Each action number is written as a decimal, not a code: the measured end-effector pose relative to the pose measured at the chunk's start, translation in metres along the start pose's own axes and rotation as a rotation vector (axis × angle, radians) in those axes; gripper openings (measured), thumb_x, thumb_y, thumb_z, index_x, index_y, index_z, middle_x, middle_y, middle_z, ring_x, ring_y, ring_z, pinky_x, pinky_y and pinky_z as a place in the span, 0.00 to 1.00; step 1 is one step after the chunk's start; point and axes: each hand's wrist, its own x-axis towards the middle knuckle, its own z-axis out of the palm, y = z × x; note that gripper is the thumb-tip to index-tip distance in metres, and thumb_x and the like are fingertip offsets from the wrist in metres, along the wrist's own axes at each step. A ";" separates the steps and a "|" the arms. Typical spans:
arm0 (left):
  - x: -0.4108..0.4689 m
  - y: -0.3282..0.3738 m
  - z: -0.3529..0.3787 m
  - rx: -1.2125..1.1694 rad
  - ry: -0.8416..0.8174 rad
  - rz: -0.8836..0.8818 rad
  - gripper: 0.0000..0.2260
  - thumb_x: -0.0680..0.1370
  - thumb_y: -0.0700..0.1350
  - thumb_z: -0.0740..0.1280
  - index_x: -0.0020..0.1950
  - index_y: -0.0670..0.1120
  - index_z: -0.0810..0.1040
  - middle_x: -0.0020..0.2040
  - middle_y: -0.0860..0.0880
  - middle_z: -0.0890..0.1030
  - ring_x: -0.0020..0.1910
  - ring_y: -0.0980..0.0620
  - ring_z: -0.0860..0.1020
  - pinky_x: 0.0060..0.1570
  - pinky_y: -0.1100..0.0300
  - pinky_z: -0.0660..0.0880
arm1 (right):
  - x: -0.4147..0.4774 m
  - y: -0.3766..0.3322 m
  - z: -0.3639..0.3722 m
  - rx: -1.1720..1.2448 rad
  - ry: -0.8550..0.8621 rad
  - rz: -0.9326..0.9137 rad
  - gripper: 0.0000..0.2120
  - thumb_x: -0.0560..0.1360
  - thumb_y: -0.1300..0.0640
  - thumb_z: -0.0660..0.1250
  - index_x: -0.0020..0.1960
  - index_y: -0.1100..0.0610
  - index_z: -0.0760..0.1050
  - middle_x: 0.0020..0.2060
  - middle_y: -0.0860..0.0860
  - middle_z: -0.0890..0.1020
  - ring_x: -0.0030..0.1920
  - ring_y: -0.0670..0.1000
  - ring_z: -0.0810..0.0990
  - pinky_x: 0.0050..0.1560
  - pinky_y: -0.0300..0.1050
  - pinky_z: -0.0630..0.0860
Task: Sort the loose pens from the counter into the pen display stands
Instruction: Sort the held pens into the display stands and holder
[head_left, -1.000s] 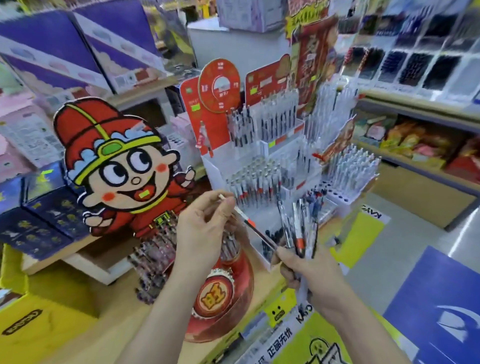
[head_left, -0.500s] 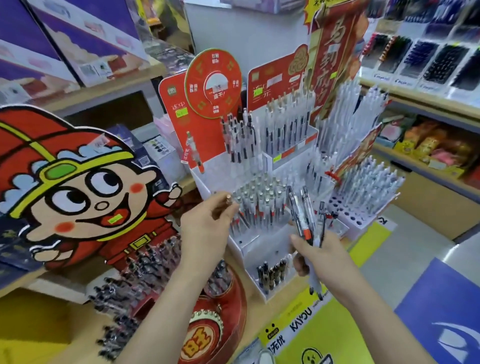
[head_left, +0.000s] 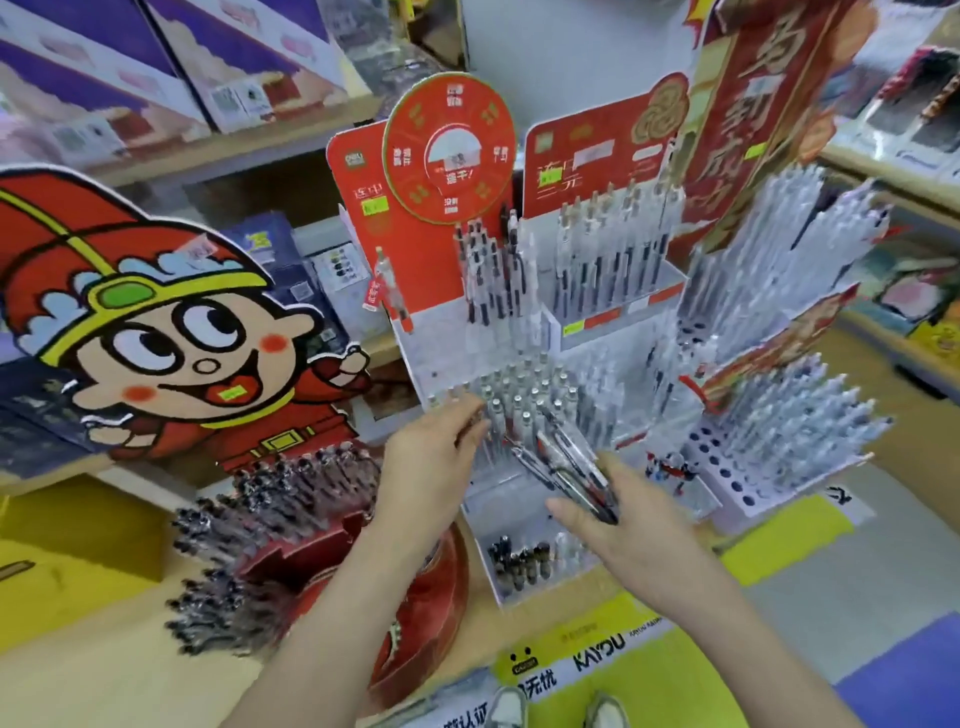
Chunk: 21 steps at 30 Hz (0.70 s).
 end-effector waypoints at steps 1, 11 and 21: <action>-0.001 0.002 0.001 0.039 0.001 0.010 0.09 0.76 0.46 0.66 0.53 0.45 0.82 0.44 0.48 0.84 0.43 0.49 0.81 0.41 0.56 0.77 | 0.000 0.002 -0.004 -0.011 -0.019 -0.026 0.36 0.72 0.31 0.61 0.73 0.50 0.61 0.55 0.44 0.78 0.56 0.49 0.78 0.50 0.41 0.72; 0.007 0.014 0.002 0.147 -0.018 -0.020 0.10 0.71 0.40 0.74 0.52 0.42 0.82 0.41 0.43 0.84 0.38 0.43 0.82 0.37 0.51 0.80 | 0.004 0.008 -0.015 0.122 -0.208 -0.244 0.35 0.76 0.40 0.63 0.72 0.25 0.45 0.72 0.40 0.69 0.69 0.54 0.70 0.65 0.52 0.72; 0.023 0.008 -0.020 0.229 -0.267 -0.006 0.09 0.78 0.48 0.67 0.58 0.50 0.80 0.45 0.47 0.84 0.46 0.46 0.81 0.45 0.52 0.77 | 0.008 0.005 0.010 0.376 -0.151 0.082 0.54 0.55 0.22 0.69 0.73 0.47 0.63 0.49 0.46 0.68 0.39 0.39 0.61 0.44 0.42 0.65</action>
